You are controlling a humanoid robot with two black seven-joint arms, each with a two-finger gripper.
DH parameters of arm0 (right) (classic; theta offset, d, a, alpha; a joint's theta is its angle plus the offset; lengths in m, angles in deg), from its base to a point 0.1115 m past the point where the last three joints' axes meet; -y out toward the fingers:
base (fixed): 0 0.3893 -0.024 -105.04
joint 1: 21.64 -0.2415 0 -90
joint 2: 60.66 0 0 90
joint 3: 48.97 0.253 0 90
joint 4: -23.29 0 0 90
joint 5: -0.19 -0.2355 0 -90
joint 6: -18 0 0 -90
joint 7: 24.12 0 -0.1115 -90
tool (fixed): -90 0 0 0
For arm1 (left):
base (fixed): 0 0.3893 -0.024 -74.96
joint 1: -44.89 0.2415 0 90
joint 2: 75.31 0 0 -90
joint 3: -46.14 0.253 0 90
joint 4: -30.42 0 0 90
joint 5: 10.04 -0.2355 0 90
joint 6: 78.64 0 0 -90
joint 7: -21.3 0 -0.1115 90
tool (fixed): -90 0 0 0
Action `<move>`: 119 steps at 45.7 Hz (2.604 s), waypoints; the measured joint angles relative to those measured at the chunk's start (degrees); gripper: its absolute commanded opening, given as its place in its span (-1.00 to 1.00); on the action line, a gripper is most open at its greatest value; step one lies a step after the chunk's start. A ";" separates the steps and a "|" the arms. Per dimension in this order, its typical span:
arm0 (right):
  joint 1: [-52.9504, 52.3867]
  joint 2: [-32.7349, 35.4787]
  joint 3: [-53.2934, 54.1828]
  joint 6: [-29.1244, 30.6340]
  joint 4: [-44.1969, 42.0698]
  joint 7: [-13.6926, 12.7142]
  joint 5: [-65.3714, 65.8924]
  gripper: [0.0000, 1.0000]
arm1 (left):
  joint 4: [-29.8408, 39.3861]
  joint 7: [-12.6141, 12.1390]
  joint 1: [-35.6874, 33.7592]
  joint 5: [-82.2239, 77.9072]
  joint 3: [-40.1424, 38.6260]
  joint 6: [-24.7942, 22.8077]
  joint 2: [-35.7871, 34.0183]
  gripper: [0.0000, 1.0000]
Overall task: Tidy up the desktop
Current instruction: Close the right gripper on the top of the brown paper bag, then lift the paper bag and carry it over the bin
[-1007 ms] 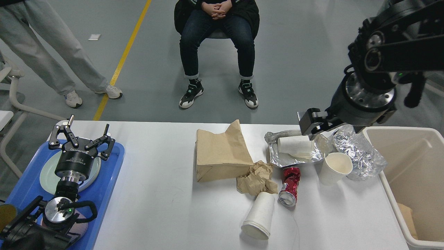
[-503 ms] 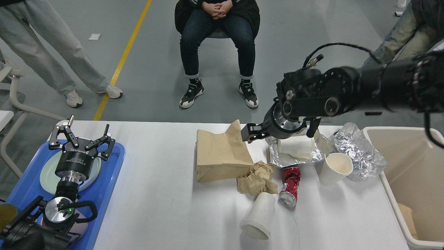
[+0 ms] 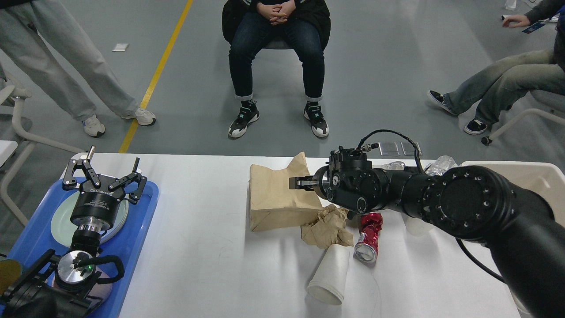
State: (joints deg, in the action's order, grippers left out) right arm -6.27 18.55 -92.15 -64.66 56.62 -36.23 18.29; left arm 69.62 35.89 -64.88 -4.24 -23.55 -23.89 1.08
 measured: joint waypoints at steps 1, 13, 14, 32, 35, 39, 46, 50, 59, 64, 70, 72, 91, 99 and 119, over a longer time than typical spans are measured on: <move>0.50 -0.01 0.22 -0.62 -0.03 0.67 0.00 0.86 | 0.00 0.00 0.00 0.00 0.00 0.00 0.00 0.93; 5.22 0.00 1.16 -6.44 -0.20 3.63 0.03 0.71 | 0.00 0.05 0.00 0.00 0.00 -0.08 0.00 0.93; 5.58 0.02 1.17 -6.88 -0.29 3.65 0.05 0.69 | 0.00 0.05 0.00 0.00 0.00 -0.08 0.00 0.93; 7.87 0.24 1.23 -8.20 0.29 3.41 0.23 -1.00 | 0.00 0.04 0.00 0.00 -0.01 -0.08 0.00 0.93; 8.04 0.24 1.25 -8.16 0.33 3.21 0.23 -1.00 | 0.00 0.04 0.00 0.00 -0.01 -0.08 0.00 0.93; 8.13 0.24 1.26 -8.11 0.34 2.96 0.22 -1.00 | 0.00 0.04 -0.03 0.00 -0.01 -0.08 0.00 0.93; 8.16 0.24 1.61 -8.37 0.36 2.66 0.03 -1.00 | 0.00 0.01 -0.05 0.00 -0.01 -0.08 0.00 0.93; 8.18 0.24 1.77 -8.57 0.37 2.63 0.00 -1.00 | 0.00 0.01 -0.05 0.00 -0.01 -0.08 0.00 0.93; 8.18 0.24 3.12 -8.67 0.36 2.59 -0.01 -1.00 | 0.00 0.01 -0.07 0.00 -0.01 -0.08 0.00 0.93; 8.07 0.24 3.44 -8.66 0.41 2.56 -0.16 -1.00 | 0.00 0.01 -0.07 0.00 -0.01 -0.08 0.00 0.93; 6.66 0.36 4.32 -8.18 1.30 2.58 -0.69 -1.00 | 0.00 -0.02 -0.07 0.00 -0.01 -0.08 0.00 0.93; 5.62 0.53 4.80 -7.94 1.79 2.61 -0.82 -1.00 | 0.00 -0.02 -0.07 0.00 -0.01 -0.08 0.00 0.93; -13.73 10.18 3.93 0.11 19.96 2.46 -9.33 -1.00 | 0.01 -0.02 -0.10 0.00 -0.01 -0.07 -0.01 0.93; -33.36 16.13 -5.64 2.08 37.50 1.66 -13.02 -1.00 | 0.01 -0.01 -0.10 0.00 -0.01 -0.04 -0.01 0.93; -66.30 22.55 -29.10 28.10 55.55 6.46 -14.84 -1.00 | 0.01 -0.01 -0.01 0.00 -0.08 -0.04 -0.07 0.93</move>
State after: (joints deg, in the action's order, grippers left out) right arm -72.56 41.10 -121.25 -36.56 112.17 -29.77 3.45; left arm 69.63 35.88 -64.89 -4.24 -23.64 -23.94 1.01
